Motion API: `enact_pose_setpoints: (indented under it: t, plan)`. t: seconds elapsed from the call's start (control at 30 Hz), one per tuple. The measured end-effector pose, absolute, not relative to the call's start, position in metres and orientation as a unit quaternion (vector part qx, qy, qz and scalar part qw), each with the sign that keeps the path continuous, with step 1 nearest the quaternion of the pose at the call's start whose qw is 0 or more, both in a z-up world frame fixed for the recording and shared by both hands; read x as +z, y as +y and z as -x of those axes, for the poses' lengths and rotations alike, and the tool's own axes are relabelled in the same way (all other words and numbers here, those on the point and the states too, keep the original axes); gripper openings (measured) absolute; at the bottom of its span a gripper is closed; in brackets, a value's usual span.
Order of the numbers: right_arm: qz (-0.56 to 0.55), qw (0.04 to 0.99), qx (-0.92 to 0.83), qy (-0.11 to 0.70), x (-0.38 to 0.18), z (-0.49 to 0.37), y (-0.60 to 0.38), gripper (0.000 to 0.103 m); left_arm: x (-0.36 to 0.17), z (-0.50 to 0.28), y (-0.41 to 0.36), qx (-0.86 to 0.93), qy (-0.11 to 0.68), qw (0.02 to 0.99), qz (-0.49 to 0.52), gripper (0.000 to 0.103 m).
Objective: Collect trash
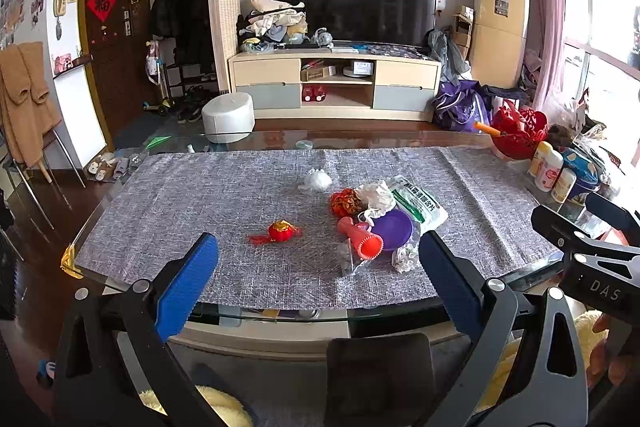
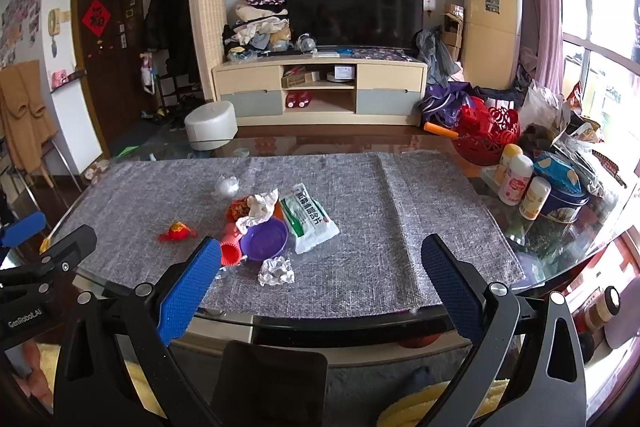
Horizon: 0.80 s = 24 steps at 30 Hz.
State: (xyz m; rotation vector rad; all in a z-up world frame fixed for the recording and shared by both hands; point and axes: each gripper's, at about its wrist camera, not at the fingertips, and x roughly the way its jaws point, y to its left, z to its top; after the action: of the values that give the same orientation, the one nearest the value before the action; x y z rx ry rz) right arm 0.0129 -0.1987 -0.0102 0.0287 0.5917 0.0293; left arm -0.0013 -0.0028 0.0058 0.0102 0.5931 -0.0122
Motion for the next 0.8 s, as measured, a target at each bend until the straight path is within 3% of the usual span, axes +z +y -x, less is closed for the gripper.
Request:
enact_pose_setpoints:
  t: [0.8]
  plan:
    - [-0.017,0.956,0.016,0.293,-0.0123,-0.0145,-0.1993,0.100,0.0056,-0.0006,-0.0050,-0.007,0.293,0.956,-0.006,0.095]
